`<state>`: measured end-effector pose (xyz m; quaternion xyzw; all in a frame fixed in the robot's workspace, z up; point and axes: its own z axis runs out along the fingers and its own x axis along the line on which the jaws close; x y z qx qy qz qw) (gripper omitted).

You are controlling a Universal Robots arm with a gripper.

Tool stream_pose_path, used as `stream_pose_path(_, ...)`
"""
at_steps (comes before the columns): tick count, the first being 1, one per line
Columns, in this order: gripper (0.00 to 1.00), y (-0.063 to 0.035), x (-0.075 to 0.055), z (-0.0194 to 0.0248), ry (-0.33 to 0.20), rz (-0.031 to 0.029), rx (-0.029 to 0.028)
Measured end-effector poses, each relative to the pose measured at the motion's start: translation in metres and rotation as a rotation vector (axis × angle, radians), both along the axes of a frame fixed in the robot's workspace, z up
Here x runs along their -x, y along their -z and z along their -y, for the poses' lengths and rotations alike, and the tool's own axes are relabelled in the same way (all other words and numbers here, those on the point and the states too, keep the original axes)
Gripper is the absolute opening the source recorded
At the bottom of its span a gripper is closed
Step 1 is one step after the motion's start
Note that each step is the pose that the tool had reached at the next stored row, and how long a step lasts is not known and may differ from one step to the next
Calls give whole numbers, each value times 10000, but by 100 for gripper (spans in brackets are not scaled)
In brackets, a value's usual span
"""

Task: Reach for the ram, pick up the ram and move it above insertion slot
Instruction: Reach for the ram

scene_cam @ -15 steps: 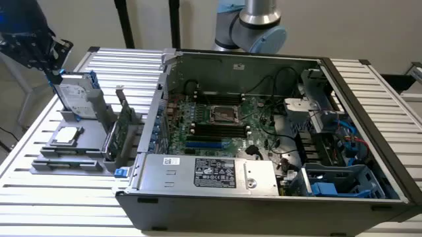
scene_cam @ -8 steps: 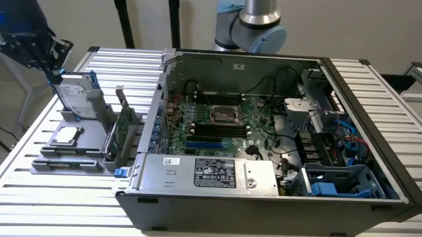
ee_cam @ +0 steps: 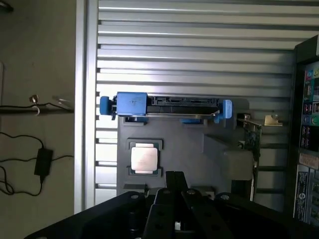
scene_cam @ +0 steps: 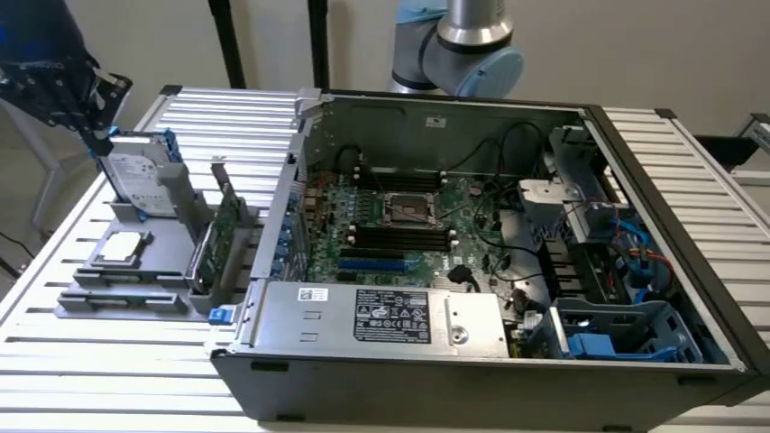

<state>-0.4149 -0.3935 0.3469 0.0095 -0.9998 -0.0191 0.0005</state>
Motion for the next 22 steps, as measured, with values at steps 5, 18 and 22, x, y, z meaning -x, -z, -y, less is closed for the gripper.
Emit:
stream_pose_path(5, 11, 0, -11, 227, 0, 0, 1)
stream_pose_path(18, 11, 27, -99, 653, -14, 1, 1)
stream_pose_path(22, 11, 38, -134, 733, -26, 1, 1)
